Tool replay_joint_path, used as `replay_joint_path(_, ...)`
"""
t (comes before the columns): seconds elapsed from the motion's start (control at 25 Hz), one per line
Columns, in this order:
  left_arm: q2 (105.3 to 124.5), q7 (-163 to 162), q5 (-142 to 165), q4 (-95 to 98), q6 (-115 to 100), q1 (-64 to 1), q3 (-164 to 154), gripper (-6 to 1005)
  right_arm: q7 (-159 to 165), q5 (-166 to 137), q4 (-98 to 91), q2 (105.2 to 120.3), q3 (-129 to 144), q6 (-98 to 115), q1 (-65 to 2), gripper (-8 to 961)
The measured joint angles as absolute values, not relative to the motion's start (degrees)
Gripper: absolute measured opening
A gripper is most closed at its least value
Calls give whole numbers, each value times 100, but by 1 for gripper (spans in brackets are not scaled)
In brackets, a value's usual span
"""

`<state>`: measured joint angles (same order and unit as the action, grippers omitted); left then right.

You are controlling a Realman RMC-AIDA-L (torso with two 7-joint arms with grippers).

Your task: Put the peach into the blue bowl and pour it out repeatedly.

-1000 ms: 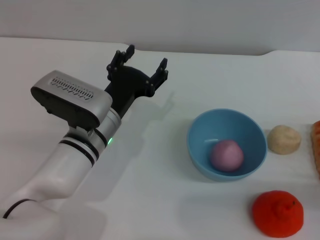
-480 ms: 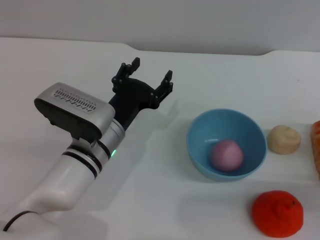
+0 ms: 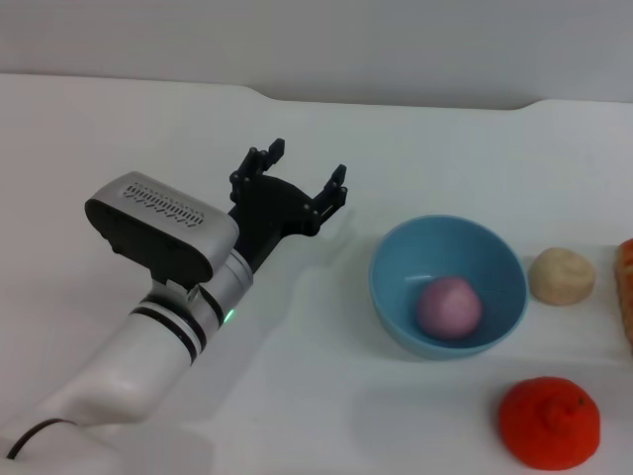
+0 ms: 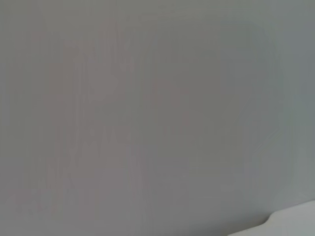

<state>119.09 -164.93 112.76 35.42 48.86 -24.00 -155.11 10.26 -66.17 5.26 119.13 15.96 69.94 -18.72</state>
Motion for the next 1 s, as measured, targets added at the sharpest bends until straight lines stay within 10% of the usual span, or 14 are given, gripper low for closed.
replay_joint_path(1.0, 11909, -16497, 11293, 3618, 4851, -2339, -15573, 807, 1010, -6556, 474, 11915, 1576, 6855, -1848, 684)
